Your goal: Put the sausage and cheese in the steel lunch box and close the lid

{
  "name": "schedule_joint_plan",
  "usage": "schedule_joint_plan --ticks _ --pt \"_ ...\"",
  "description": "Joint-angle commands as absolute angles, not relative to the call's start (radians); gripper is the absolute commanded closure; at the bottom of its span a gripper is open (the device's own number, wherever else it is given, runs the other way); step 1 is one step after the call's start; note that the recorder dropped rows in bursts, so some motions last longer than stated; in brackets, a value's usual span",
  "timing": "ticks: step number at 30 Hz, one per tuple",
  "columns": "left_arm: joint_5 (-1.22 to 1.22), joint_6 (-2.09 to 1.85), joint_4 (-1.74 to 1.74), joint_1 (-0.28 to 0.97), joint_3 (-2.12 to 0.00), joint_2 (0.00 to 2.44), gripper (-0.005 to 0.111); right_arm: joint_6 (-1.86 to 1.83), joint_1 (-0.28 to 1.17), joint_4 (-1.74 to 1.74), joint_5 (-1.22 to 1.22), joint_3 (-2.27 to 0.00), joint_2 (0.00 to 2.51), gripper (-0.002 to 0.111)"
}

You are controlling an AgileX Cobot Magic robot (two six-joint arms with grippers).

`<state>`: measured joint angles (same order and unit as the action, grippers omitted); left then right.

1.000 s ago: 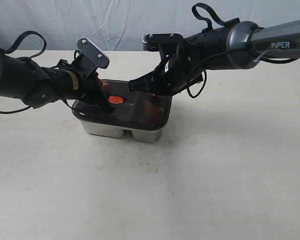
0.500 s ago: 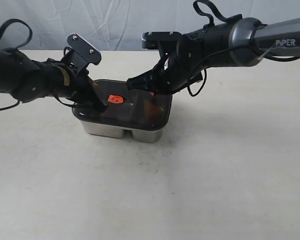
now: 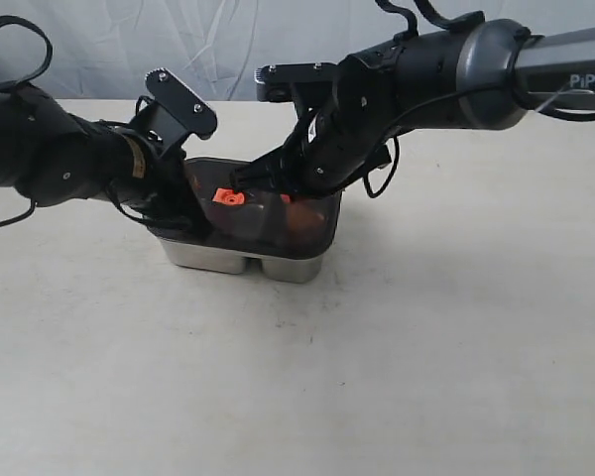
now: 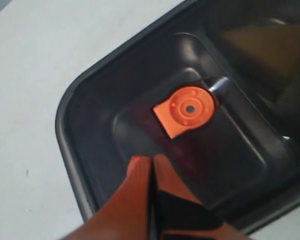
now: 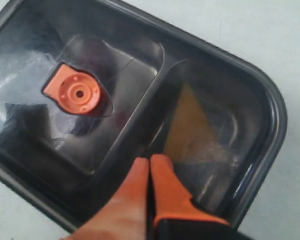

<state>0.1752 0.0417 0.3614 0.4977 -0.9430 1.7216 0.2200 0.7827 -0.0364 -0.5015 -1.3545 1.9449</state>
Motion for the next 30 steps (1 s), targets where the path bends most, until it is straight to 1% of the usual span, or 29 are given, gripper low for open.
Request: schedule_joint_plan --ticks 1,8,11,15,21,26,30 --pt "0.183 0.046 0.351 0.512 -0.873 1.632 0.107 0.212 0.809 -0.032 -0.502 -1.304 1.887 0.108" --pt "0.201 0.051 0.234 0.512 -0.745 1.556 0.107 0.234 0.851 -0.048 -0.508 -1.193 1.822 0.108" --pt "0.208 0.049 0.174 0.525 -0.686 1.482 0.107 0.244 0.897 -0.054 -0.491 -1.137 1.773 0.108" --pt "0.211 0.049 0.158 0.588 -0.611 1.308 0.107 0.264 0.966 -0.052 -0.453 -1.069 1.694 0.108" --pt "0.297 0.049 0.057 0.667 -0.521 0.996 0.107 0.29 1.064 -0.052 -0.434 -1.0 1.587 0.108" --pt "0.408 0.05 0.039 0.679 -0.446 0.739 0.107 0.34 1.153 -0.05 -0.371 -0.936 1.513 0.108" --pt "0.502 0.05 0.0 0.679 -0.427 0.541 0.107 0.364 1.205 -0.046 -0.365 -0.888 1.48 0.108"
